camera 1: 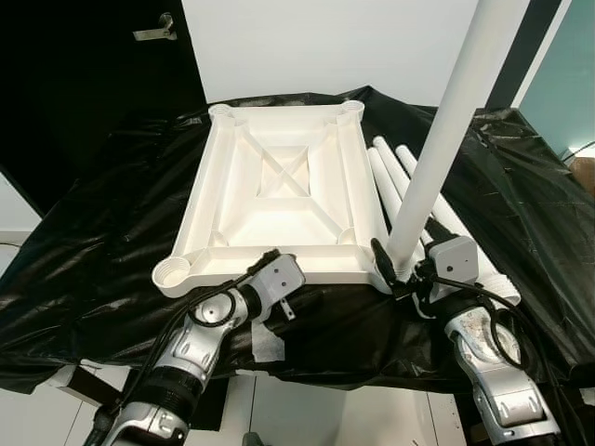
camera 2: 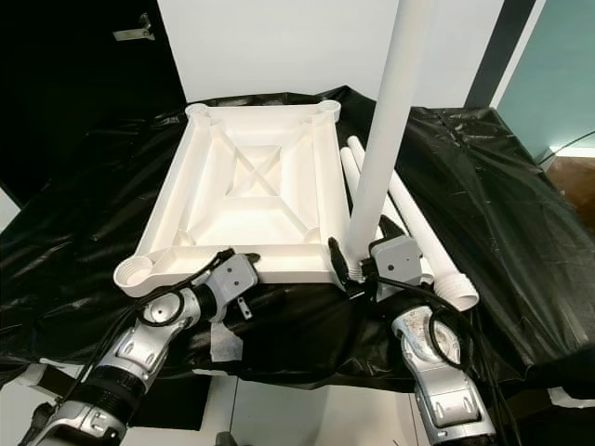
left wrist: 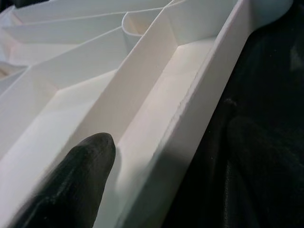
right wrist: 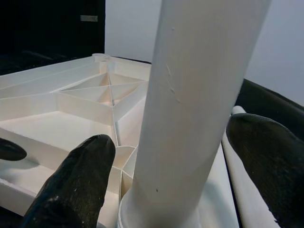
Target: Building children table
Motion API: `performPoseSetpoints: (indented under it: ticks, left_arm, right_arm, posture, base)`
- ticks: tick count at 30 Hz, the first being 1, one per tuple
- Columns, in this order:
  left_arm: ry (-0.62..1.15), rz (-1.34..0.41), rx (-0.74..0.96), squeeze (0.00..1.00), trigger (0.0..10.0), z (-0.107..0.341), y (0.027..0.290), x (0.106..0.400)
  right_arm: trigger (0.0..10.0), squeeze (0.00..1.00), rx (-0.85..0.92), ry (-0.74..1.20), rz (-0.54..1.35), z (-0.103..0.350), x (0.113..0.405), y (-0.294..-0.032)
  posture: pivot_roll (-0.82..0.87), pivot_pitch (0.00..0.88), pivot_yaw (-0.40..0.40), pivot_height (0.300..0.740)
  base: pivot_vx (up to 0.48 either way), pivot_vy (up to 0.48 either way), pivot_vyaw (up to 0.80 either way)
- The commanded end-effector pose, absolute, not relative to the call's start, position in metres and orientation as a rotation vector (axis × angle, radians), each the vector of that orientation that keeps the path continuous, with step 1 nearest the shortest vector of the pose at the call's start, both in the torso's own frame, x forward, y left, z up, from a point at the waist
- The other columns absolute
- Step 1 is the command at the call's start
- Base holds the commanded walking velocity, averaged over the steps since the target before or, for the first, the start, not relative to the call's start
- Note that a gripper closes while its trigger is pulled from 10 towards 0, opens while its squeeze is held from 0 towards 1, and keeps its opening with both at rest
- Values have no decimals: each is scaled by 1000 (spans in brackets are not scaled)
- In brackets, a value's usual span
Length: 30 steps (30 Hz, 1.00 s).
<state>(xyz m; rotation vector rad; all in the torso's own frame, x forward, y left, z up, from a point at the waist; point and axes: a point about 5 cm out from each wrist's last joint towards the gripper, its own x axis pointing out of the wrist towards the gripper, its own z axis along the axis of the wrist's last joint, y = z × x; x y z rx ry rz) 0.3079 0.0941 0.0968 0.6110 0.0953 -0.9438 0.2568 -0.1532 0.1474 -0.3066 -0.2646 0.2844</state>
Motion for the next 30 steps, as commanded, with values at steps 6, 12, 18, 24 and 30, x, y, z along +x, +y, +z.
performPoseSetpoints:
  ticks: [6, 12, 18, 24, 30]
  left_arm:
    - [150, -881, 645, 0, 10000, 84, 93, 308]
    - [100, -990, 590, 0, 10000, 96, 81, 305]
    - [89, -1135, 602, 0, 10000, 99, 73, 296]
    - [116, -1163, 616, 0, 10000, 92, 76, 293]
    - [125, -1177, 640, 0, 10000, 92, 80, 291]
  right_arm:
    - [10000, 0, -294, -277, 279, 149, 258, -153]
    - [10000, 0, -291, -278, 276, 148, 259, -152]
    - [10000, 0, -290, -279, 274, 148, 261, -152]
    - [10000, 0, -290, -287, 270, 150, 263, -150]
    - [10000, 0, -265, -287, 241, 147, 264, -147]
  posture:
    - [-72, 32, 38, 740]
    - [-74, 32, 43, 740]
    - [-75, 30, 44, 740]
    - [-72, 31, 67, 740]
    - [-43, 37, 80, 740]
  base:
    - [0, 0, 0]
    - [0, 0, 0]
    - [0, 0, 0]
    - [0, 0, 0]
    - [0, 0, 0]
